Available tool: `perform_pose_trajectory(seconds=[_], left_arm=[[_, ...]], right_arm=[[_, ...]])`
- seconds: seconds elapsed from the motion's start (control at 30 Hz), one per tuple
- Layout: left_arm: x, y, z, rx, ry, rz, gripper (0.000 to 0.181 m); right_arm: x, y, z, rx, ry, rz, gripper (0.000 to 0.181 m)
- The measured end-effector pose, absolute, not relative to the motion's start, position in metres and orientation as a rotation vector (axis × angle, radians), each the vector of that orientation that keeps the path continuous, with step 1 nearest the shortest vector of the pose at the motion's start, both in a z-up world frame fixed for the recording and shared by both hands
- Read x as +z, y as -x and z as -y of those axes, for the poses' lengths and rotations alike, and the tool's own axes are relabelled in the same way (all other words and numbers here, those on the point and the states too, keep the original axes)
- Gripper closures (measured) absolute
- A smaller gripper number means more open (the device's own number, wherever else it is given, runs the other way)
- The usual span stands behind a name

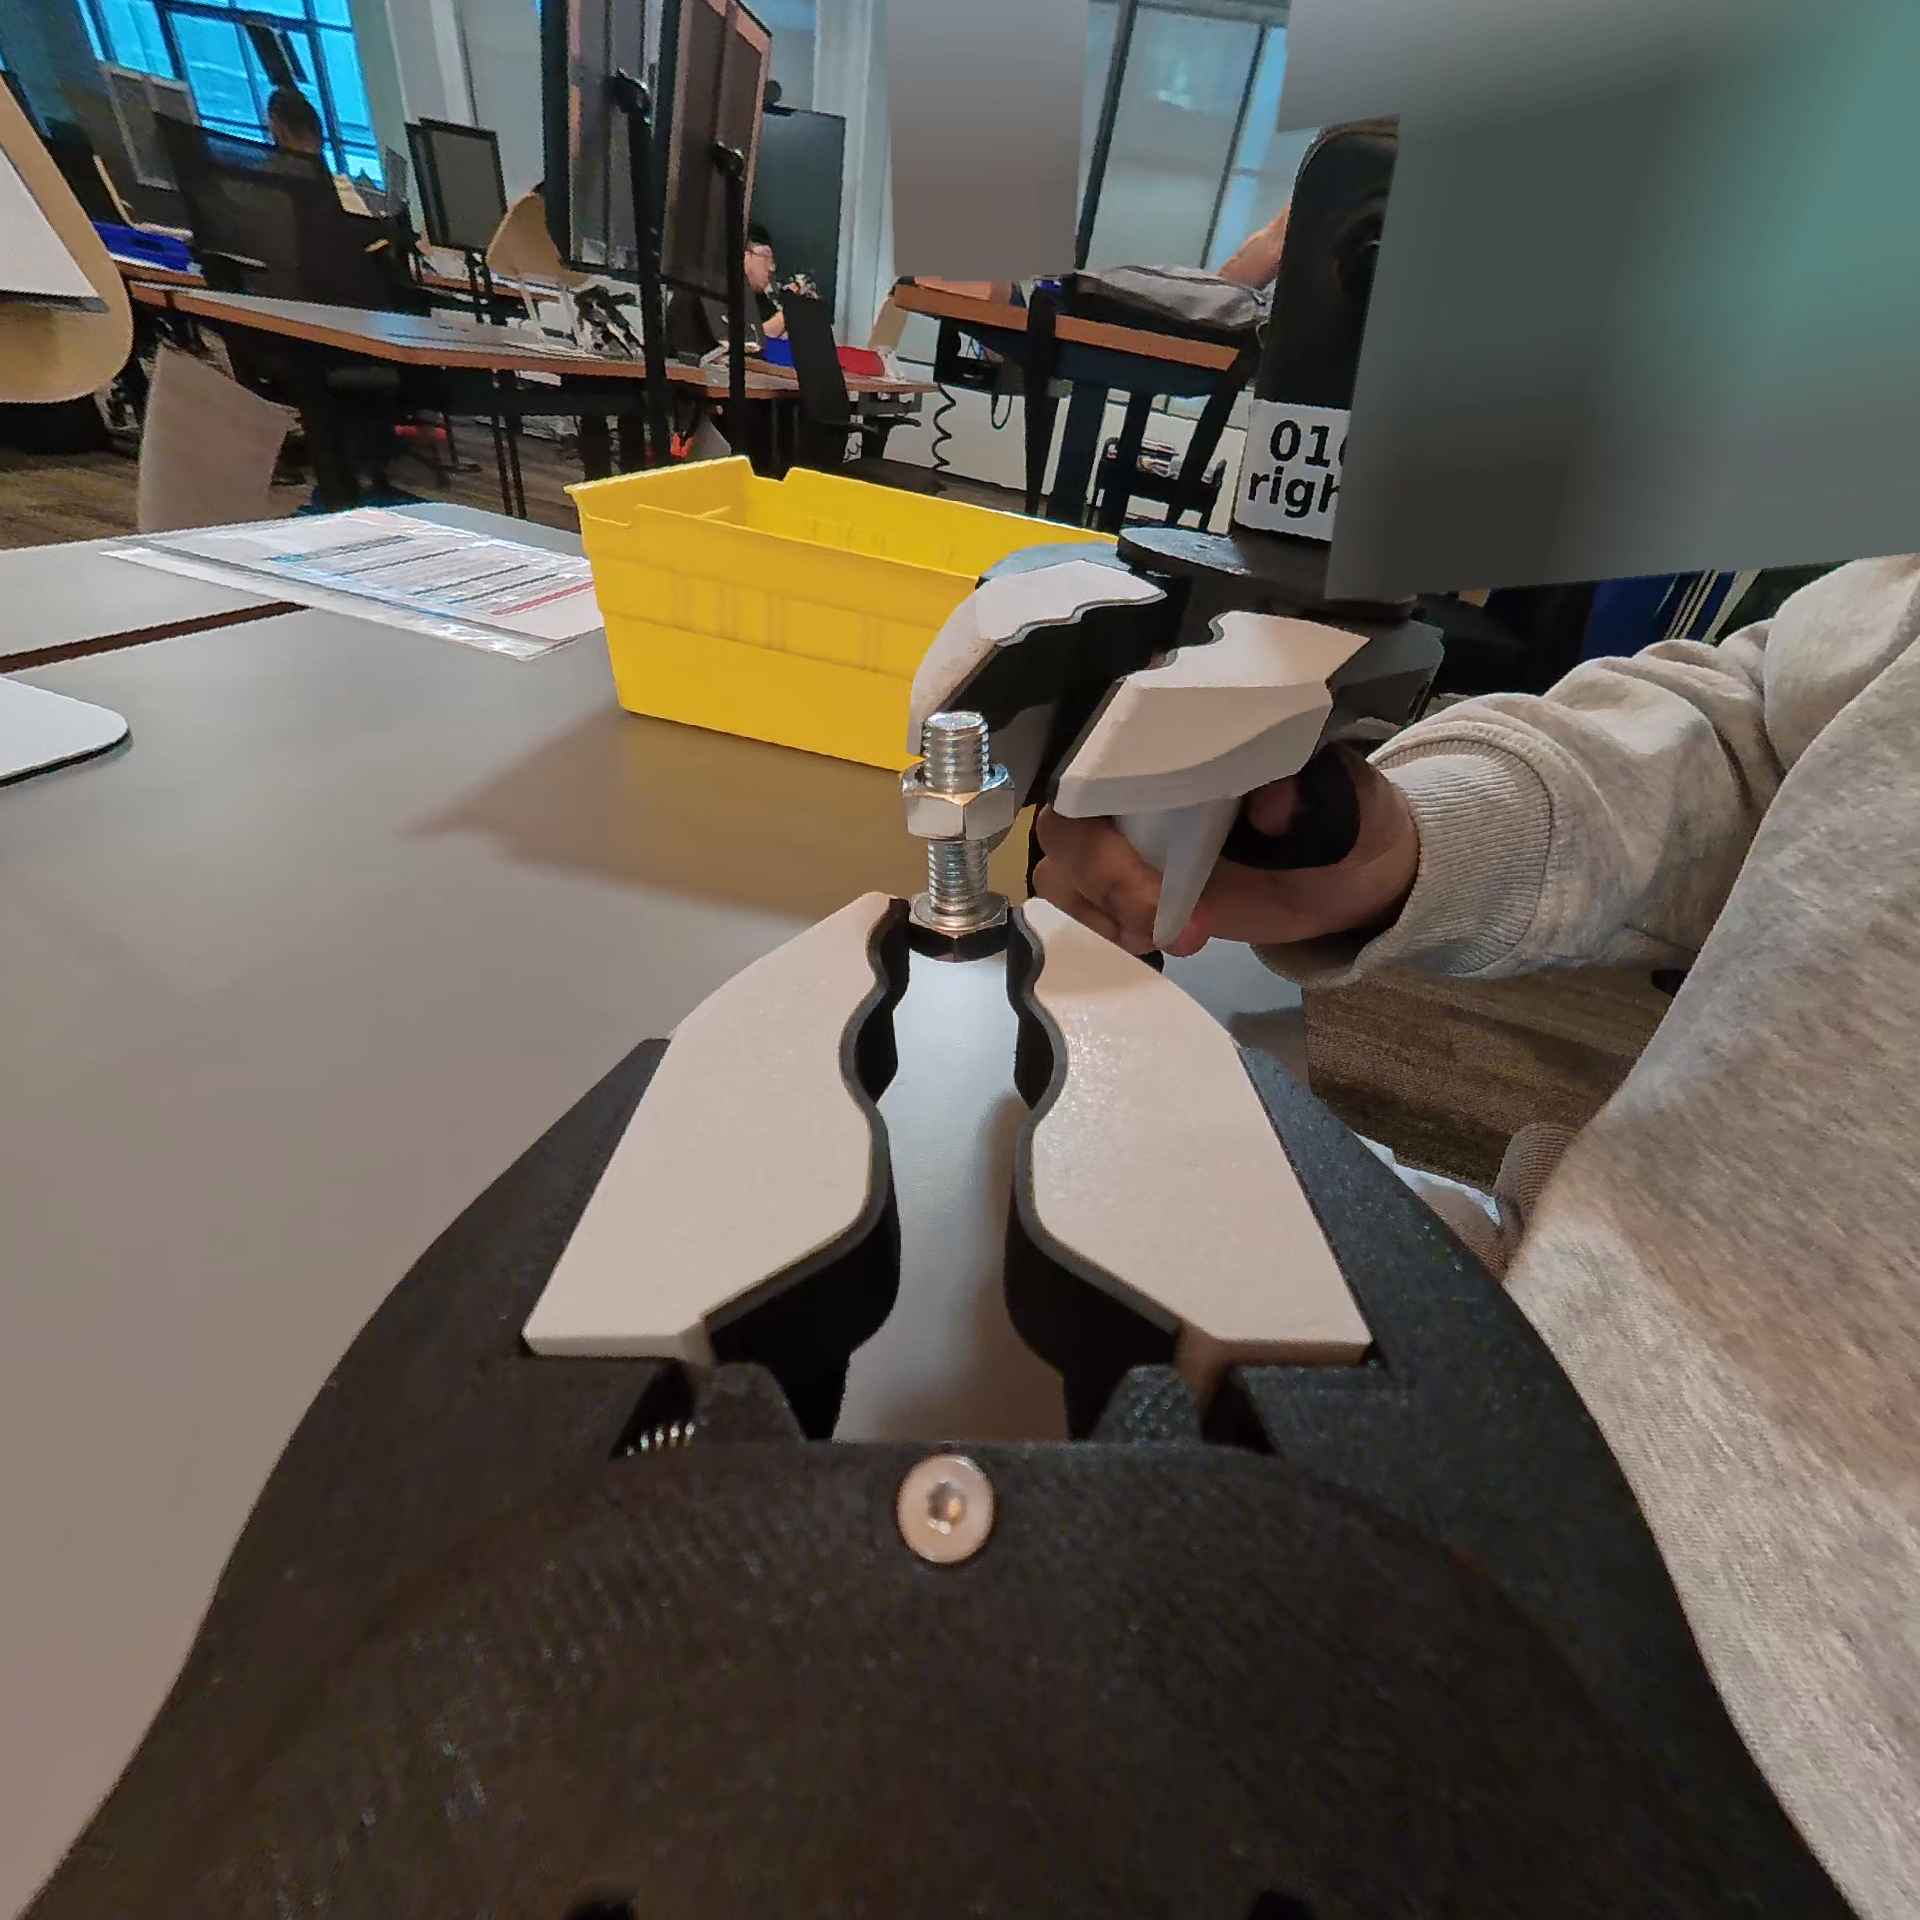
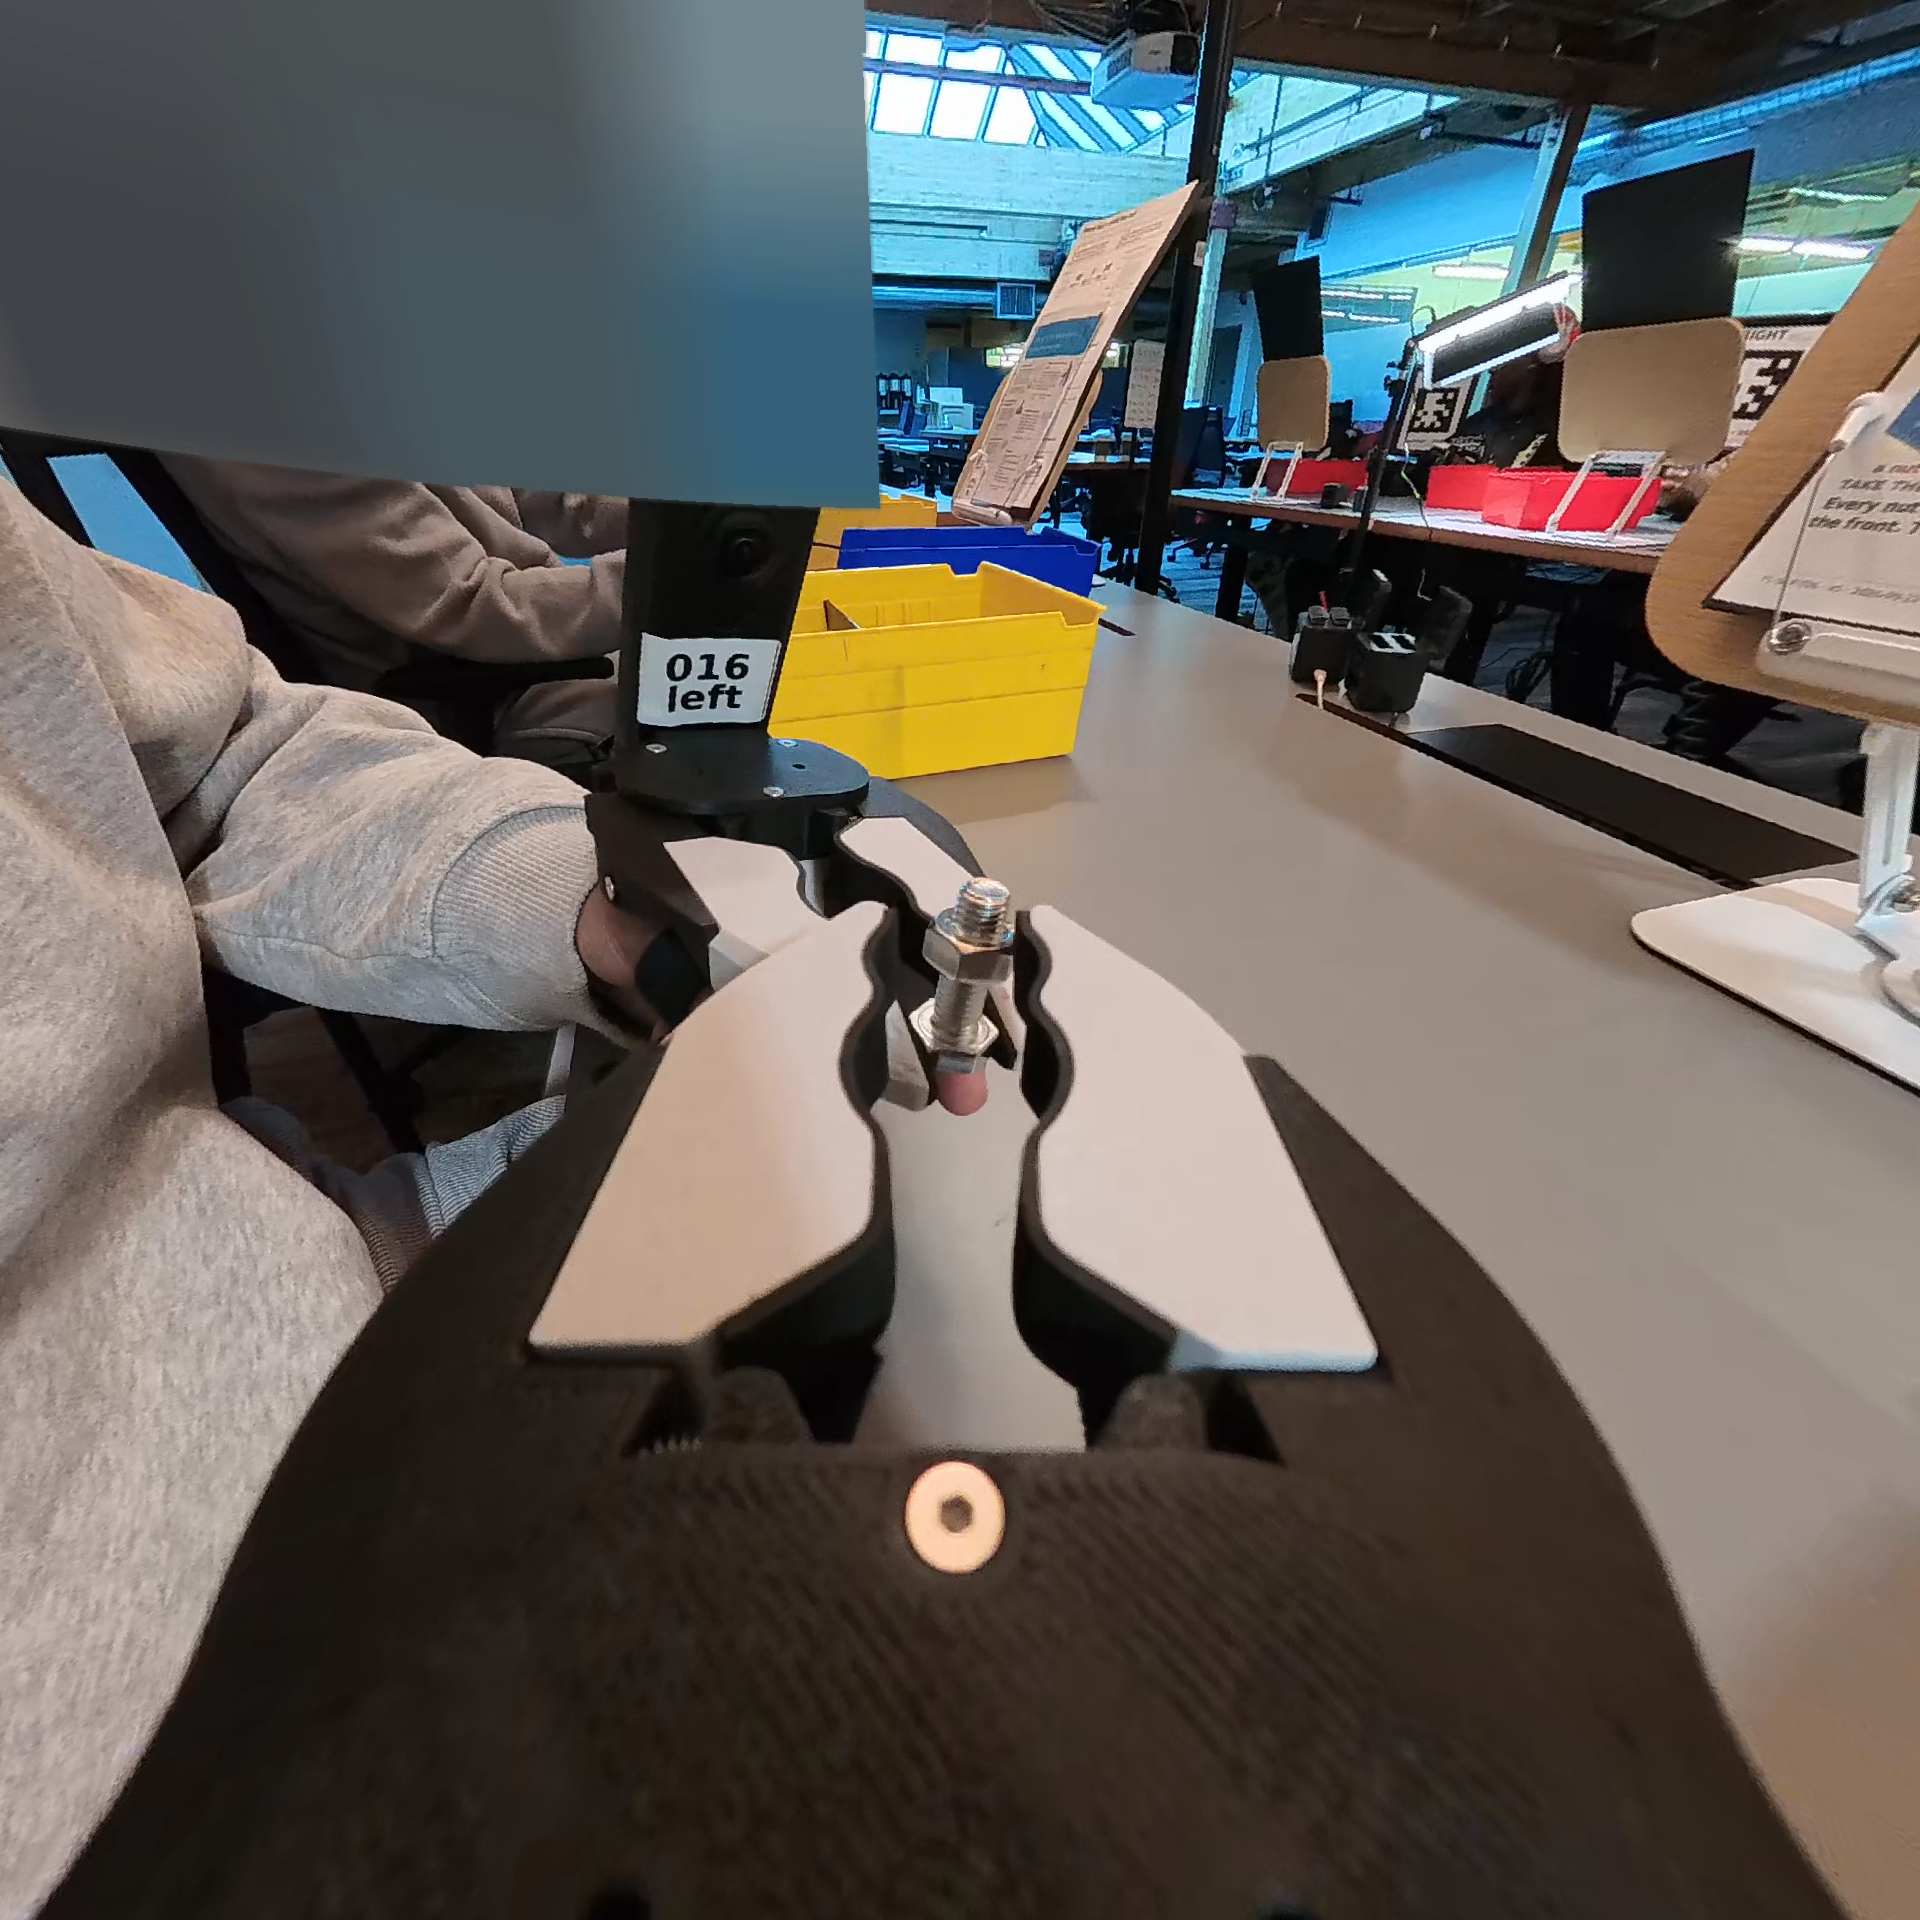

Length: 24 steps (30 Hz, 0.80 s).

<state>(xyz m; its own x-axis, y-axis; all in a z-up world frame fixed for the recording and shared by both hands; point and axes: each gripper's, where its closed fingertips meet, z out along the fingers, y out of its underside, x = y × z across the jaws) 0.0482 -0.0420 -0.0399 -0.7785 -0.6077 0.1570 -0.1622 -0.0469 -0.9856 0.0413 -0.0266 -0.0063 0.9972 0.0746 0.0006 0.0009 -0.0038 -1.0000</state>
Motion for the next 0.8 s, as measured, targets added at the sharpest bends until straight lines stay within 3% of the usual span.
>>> perform_pose_trajectory(seconds=[0.8], left_arm=[[-0.0404,-0.0452,0.0459,-1.874,0.779,-1.928,0.163]], right_arm=[[-0.0044,-0.0405,0.0272,0.043,1.568,0.066,0.162]])
